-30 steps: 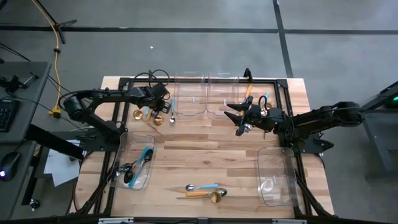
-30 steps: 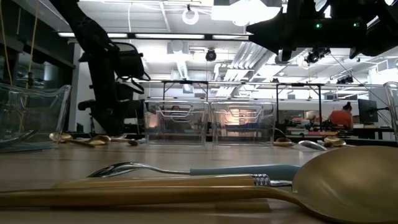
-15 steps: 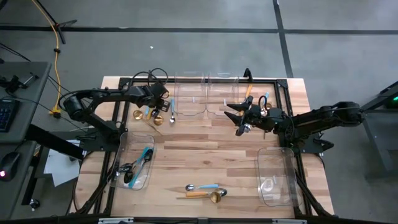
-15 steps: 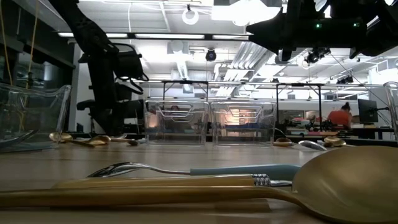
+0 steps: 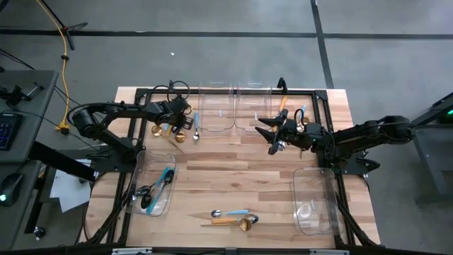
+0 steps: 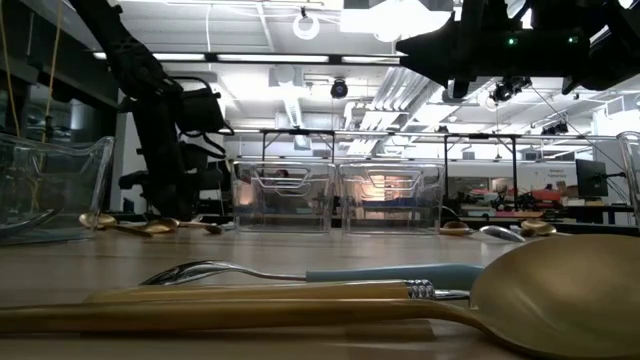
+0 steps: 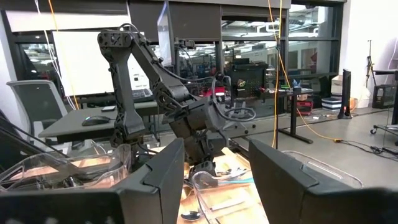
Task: Sort silverware by color (type)
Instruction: Put the black spoon into the bottom left transparent bin
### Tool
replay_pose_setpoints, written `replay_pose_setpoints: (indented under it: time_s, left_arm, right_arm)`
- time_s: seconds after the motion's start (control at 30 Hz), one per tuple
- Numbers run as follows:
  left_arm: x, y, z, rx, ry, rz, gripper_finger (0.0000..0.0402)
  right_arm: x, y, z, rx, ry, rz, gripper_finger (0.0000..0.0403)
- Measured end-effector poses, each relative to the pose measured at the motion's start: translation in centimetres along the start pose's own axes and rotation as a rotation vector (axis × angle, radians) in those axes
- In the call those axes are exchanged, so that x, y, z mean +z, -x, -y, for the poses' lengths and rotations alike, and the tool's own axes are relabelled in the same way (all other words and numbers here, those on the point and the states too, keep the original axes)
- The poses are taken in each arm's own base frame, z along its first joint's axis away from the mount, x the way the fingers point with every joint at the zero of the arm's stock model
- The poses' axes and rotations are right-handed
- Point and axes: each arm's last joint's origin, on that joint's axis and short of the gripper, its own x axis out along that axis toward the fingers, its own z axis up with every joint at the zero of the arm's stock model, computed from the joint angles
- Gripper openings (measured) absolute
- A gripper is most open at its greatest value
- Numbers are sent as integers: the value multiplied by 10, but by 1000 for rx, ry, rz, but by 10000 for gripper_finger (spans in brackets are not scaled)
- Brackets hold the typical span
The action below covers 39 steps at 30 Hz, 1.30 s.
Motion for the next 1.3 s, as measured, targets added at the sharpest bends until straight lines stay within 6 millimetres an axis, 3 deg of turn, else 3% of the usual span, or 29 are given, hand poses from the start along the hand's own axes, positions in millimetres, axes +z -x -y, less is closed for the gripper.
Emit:
replay_pose_setpoints:
  time_s: [0.2,0.47,0.97,1.1,1.3]
  left_arm:
    - [0,0,0,-3,-17,0,72]
    - [0,0,0,-3,-35,2,6]
    - [1,2,0,-4,-49,11,2]
    - [8,16,-1,-29,-57,63,1]
    - [22,60,-7,-92,-41,201,1]
  right_arm:
    - [0,0,0,0,0,0,165]
    - [0,0,0,0,0,0,165]
    - [0,0,0,0,0,1,165]
    - [0,0,0,0,0,1,165]
    - [0,0,0,0,0,1,165]
